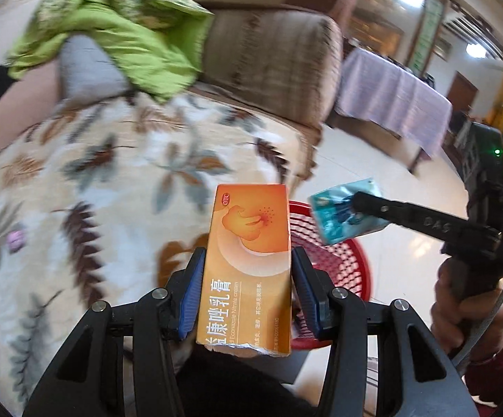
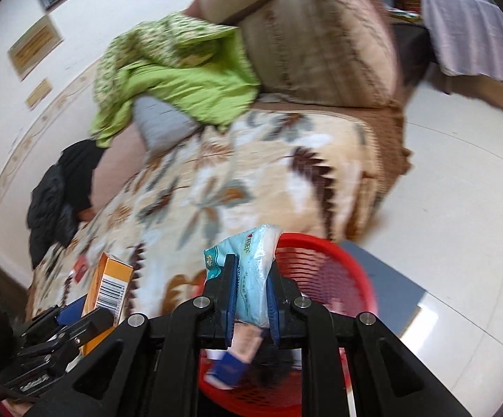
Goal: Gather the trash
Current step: 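Carry both items over the red basket and open both tools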
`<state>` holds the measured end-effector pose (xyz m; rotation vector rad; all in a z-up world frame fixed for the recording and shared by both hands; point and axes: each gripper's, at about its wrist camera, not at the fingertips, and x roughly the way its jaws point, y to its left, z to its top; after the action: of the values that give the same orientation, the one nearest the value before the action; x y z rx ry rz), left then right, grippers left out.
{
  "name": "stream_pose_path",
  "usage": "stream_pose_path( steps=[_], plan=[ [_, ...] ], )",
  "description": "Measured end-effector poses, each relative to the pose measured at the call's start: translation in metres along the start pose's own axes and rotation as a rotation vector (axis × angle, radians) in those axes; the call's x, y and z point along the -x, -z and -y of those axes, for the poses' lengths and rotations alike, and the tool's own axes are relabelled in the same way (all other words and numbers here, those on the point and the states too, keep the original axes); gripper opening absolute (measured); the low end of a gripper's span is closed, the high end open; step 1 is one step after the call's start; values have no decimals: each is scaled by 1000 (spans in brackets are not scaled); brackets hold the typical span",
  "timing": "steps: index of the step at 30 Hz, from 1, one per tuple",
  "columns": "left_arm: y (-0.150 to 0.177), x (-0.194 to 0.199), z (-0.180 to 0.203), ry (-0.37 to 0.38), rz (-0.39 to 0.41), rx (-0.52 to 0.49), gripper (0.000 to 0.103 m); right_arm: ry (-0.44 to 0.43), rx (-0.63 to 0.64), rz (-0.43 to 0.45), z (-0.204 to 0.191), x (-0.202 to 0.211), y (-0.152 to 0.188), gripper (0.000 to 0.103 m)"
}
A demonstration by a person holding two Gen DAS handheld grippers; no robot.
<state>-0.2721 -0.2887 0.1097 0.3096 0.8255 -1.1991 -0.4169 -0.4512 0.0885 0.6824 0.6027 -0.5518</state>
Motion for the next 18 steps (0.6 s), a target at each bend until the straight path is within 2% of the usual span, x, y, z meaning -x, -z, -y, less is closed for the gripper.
stream_pose_path(
  steps=[2,5,8,13,18],
  plan=[
    [-5,-14,14,35,-31,-22,48,23,-22,-12,13,0,1,22],
    [-8,-29,23,50,-67,-22,64,26,-49,-13,23,0,0,26],
    [-7,-27,19,59,-63,6,64,32,-38,5,23,5,-2,28],
    [-7,-11,-1,10,-32,44,64,5,-32,11,12,3,-5,32],
    [1,16,-38,-72,17,97,64,-85,21,-18,-25,-8,-4,32]
  ],
)
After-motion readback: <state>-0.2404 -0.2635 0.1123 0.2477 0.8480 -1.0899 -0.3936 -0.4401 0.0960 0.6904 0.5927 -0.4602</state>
